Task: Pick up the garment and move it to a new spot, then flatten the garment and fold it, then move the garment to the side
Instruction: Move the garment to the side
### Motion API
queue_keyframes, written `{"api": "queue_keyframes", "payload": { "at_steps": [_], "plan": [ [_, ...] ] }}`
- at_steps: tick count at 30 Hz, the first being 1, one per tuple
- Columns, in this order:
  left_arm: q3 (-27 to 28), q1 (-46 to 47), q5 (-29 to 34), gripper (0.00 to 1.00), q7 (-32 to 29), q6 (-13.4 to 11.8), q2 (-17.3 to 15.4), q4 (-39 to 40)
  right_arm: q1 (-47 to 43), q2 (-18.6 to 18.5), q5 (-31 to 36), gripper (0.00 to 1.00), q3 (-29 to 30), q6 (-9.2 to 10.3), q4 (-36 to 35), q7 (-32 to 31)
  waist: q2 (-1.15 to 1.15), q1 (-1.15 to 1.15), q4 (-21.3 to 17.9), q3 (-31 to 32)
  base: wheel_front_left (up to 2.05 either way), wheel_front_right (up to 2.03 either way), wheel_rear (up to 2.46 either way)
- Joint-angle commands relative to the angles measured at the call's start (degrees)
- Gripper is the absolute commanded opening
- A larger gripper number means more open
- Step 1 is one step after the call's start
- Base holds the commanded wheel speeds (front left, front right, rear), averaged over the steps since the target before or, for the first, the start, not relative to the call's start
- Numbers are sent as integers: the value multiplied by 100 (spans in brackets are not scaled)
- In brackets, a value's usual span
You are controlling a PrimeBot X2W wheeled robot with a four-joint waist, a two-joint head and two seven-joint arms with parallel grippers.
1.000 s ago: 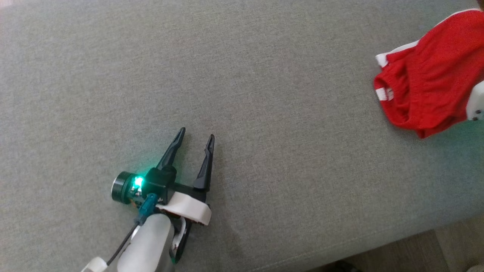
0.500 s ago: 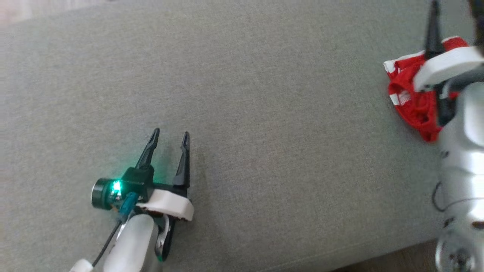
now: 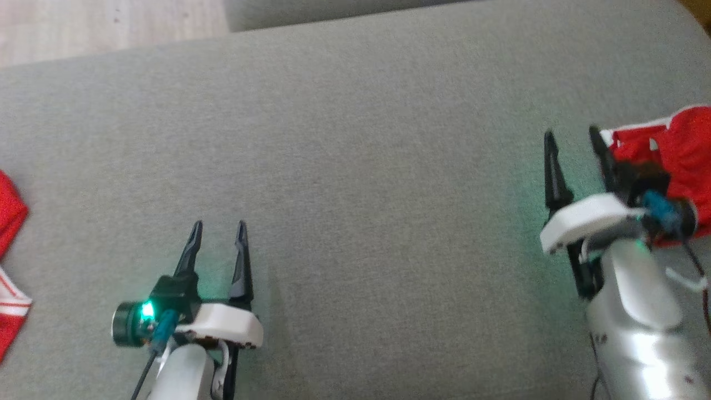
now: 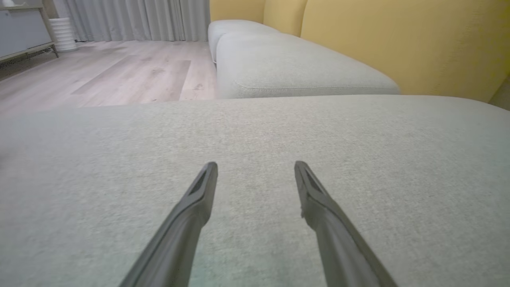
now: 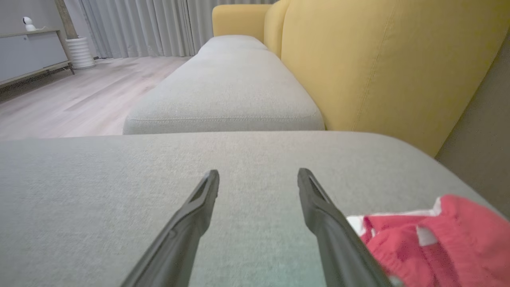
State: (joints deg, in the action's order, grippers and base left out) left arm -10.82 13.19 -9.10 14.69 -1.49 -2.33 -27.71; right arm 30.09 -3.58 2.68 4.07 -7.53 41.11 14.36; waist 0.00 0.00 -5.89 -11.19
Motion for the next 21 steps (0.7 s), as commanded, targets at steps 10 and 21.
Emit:
{"api": "queue_keyframes", "payload": {
  "at_steps": [10, 21],
  "plan": [
    [389, -354, -136, 100, 30, -53, -54, 56, -1112, 69, -793, 100, -430, 4, -566, 63, 0, 0, 463, 584, 0, 0, 0],
    [475, -760, -168, 100, 30, -177, -54, 182, -1528, 69, -1013, 100, -569, 4, -740, 63, 0, 0, 574, 993, 0, 0, 0]
  ]
}}
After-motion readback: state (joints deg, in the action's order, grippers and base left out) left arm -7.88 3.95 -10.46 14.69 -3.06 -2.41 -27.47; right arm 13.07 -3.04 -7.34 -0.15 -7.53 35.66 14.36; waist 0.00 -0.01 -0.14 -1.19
